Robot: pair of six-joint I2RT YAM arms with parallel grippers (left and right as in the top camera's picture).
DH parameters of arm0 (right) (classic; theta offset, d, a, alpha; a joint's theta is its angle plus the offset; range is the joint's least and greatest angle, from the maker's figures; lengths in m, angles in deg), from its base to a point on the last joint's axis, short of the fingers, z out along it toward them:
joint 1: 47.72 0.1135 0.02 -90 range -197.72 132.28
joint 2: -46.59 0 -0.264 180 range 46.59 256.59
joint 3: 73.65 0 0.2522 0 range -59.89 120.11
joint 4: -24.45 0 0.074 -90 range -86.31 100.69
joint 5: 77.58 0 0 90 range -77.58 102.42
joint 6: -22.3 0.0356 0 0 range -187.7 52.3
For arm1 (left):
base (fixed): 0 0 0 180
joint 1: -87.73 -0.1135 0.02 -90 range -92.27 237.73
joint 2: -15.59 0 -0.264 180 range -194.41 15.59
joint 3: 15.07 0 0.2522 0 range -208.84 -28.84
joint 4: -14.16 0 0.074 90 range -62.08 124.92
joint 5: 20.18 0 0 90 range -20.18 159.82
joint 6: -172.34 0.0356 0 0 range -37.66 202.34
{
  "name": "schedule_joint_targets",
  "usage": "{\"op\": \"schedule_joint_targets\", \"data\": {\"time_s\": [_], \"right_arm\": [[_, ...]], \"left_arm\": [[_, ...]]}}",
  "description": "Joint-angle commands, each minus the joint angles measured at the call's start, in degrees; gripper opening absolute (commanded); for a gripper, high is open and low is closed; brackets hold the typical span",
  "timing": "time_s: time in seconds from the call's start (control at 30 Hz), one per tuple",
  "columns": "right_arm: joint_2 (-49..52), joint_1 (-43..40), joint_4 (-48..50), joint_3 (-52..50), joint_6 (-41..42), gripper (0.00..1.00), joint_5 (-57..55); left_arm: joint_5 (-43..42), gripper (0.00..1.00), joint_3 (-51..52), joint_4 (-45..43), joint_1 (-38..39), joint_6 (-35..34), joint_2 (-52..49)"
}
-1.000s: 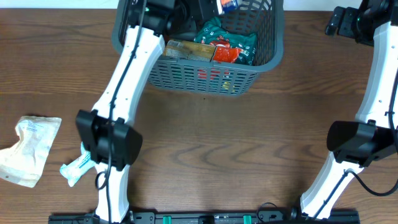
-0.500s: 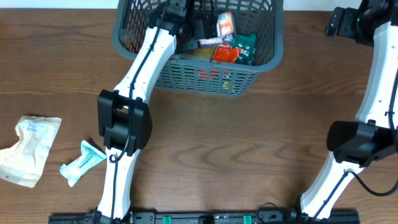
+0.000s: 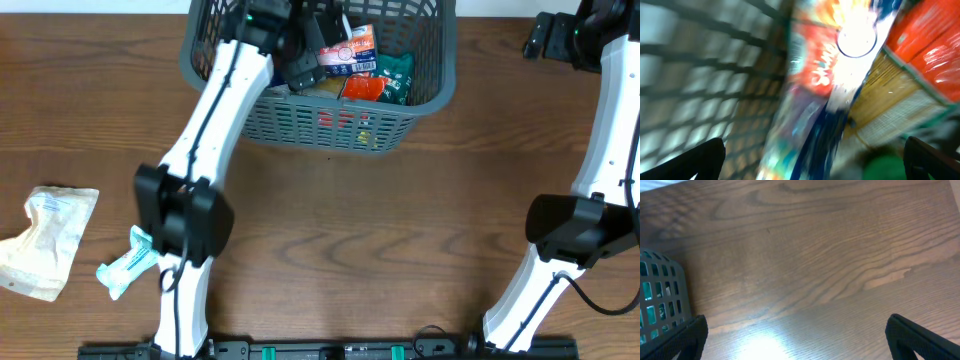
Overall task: Pack container
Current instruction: 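Carry the tissue strip with the left gripper and release it into the basket, then move the left gripper down to the mint-green wipes pouch and grasp it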
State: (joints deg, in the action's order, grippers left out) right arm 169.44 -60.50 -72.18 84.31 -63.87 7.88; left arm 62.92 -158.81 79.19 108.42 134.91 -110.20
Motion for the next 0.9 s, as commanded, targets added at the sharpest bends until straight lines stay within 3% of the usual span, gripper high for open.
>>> {"op": "schedule_joint_targets", "data": {"time_s": [0.0, 0.2, 0.33, 0.43, 0.6, 0.73, 0.87], "right_arm": [[0.1, -0.7, 0.0, 0.0, -1.0, 0.99, 0.1], [0.1, -0.7, 0.0, 0.0, -1.4, 0.99, 0.1], [0.1, -0.7, -0.1, 0.0, -1.4, 0.99, 0.0], [0.1, -0.7, 0.0, 0.0, -1.4, 0.99, 0.1], [0.1, -0.7, 0.0, 0.0, -1.4, 0.99, 0.1], [0.1, -0.7, -0.1, 0.0, -1.4, 0.99, 0.1], [0.1, -0.7, -0.1, 0.0, -1.4, 0.99, 0.1]], "left_arm": [[2.1, 0.98, -0.5, 0.9, 0.1, -10.0, 9.5], [11.0, 0.99, -0.5, 3.7, 0.2, -14.7, 20.5], [23.2, 0.99, -0.5, 9.8, -2.1, -29.9, 26.6], [23.5, 0.99, -0.5, 19.8, -6.3, -36.1, 29.9], [21.6, 0.99, -0.4, 36.7, -13.0, -36.2, 31.4], [16.9, 0.99, 2.3, 40.5, -17.2, -38.2, 32.0], [16.3, 0.98, 9.1, 39.5, -22.6, -46.3, 34.0]]}}
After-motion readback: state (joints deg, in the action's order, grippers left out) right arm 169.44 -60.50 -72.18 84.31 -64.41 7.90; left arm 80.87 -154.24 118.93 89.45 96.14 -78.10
